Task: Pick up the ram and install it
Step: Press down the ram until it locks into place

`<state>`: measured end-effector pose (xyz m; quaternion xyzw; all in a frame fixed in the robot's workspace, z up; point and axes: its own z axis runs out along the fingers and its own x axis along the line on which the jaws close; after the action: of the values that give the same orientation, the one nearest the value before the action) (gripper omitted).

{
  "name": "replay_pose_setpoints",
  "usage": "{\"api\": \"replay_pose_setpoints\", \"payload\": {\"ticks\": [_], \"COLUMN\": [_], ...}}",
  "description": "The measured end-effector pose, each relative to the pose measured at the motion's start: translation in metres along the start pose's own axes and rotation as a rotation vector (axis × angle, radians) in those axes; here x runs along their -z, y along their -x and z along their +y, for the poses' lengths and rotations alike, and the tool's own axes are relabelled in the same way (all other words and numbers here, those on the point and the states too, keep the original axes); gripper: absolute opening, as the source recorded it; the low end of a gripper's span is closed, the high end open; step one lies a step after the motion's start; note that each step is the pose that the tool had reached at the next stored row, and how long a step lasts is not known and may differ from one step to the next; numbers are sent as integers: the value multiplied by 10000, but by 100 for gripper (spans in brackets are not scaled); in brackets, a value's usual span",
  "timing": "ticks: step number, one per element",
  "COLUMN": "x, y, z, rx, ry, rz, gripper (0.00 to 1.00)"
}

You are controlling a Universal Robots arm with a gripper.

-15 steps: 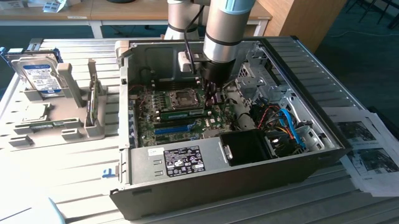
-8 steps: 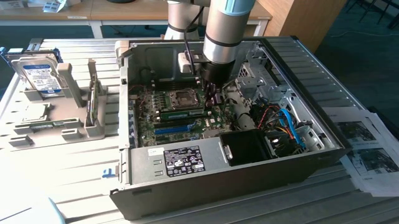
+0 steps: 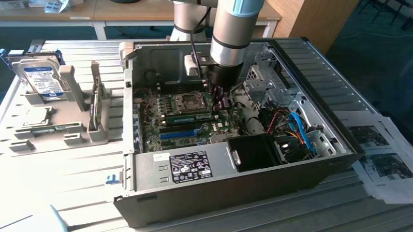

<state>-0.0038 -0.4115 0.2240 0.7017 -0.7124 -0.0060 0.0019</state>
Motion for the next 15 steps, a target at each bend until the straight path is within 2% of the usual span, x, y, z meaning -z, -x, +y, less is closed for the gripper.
{"api": "replay_pose_setpoints", "payload": {"ticks": [15], "x": [-21], "y": [0], "z": [0], "rx": [-1], "ry": [0], "rz": [-2], "gripper": [10]}}
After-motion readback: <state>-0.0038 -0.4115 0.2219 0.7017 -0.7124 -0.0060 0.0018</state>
